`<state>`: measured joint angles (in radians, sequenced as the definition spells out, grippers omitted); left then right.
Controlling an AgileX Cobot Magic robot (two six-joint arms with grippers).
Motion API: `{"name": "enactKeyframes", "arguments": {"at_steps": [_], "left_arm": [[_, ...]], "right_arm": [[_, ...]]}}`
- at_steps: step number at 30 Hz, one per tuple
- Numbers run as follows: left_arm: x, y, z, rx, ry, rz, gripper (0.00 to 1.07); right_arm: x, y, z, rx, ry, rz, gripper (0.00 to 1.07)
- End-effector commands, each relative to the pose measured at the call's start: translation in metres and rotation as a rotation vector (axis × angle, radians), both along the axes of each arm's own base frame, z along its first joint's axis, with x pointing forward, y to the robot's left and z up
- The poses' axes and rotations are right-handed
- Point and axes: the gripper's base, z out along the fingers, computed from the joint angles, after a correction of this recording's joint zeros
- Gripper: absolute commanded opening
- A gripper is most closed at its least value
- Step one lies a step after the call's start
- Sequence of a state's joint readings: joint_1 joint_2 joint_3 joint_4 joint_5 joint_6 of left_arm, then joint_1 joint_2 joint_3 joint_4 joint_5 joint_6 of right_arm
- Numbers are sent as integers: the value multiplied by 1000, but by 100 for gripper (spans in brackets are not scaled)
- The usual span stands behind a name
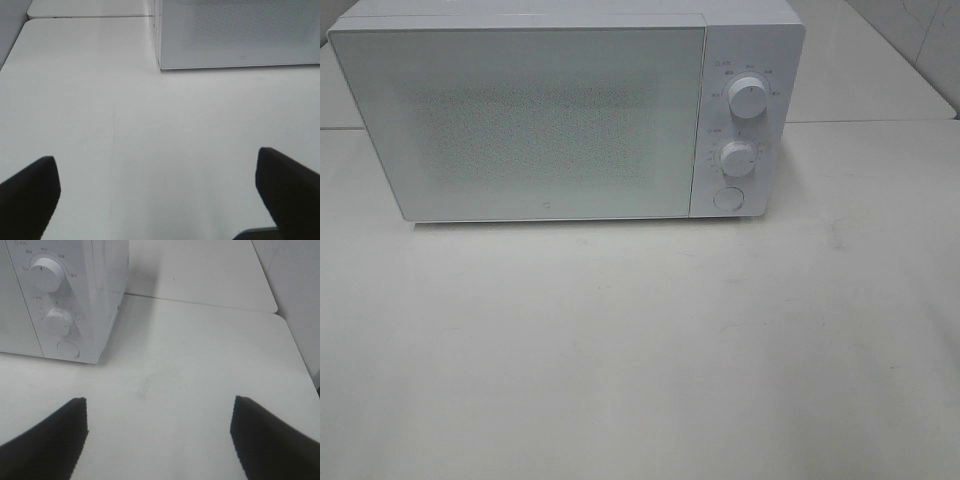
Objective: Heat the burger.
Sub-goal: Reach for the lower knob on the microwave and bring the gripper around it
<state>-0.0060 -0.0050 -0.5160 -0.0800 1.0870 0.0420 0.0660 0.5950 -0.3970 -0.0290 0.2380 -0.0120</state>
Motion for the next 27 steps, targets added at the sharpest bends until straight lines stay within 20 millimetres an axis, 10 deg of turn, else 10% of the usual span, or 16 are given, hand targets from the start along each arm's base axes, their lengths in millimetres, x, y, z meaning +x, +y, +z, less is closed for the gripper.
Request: {"name": "enactKeyframes", "arguments": {"at_steps": [1, 27], "left_arm": [[-3, -1, 1, -14, -37, -1, 99], [-3, -1, 1, -14, -37, -1, 99]], "right_arm": [[9, 0, 1, 12, -46, -7, 76], [100, 2, -33, -5, -299, -46, 76]]}}
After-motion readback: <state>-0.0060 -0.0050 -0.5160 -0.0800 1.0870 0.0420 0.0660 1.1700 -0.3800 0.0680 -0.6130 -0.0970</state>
